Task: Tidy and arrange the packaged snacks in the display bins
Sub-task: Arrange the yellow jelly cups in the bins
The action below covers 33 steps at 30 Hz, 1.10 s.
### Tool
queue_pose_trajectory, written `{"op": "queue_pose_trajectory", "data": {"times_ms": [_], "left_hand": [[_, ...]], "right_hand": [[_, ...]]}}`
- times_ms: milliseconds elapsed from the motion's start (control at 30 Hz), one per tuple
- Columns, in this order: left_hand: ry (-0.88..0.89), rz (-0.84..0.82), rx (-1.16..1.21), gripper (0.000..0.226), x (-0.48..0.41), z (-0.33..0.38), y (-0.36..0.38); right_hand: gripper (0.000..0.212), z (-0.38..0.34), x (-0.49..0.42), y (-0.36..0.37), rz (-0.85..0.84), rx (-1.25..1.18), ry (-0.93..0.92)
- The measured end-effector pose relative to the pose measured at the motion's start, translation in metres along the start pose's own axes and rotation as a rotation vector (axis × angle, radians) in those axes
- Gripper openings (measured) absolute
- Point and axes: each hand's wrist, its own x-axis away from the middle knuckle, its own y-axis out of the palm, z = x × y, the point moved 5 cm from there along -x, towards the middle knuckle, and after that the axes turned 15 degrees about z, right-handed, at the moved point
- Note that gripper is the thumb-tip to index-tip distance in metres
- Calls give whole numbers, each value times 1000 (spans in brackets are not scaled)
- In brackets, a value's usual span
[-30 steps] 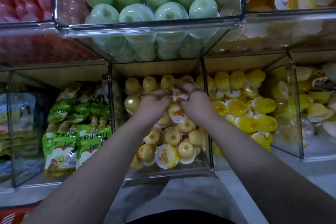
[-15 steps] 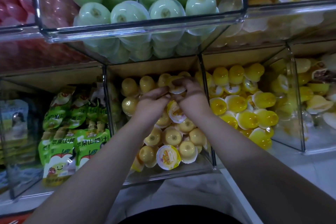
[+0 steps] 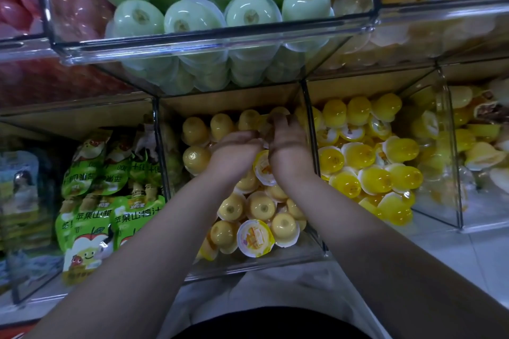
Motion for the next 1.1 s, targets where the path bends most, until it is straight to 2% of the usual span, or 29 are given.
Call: {"op": "queue_pose_trajectory", "data": {"times_ms": [67,133,200,267,333,467,633,767,933,1100], "left_hand": [[6,-8,-19,13,1,3,2],[1,3,-11,6,1,5,3],[-14,35,11,11,1,5,1],[-12,41,40,28,1,4,0],[-29,21,133,40,2,4,0],[0,-41,288,35,10,9,-1],[10,-126,466,37,29,28,3],[40,-207,543,43,51,42,0],[40,-307,636,46,82,57,-2],[161,-407,606,49,113,87,3]], "right_hand": [[43,-2,3,2,2,134,-88],[40,-3,4,2,1,162,-142],[38,-2,1,1,-16,104,-92],[37,-2,-1,-2,-6,25,-65],[37,-1,-1,-2,-8,-98,-40],[35,4,12,-18,45,-620,226],[29,0,23,-47,117,-994,388],[41,-3,33,-67,100,-1120,363],[47,-3,50,-110,92,-1265,324],[55,-7,57,-150,11,-1368,226]]}}
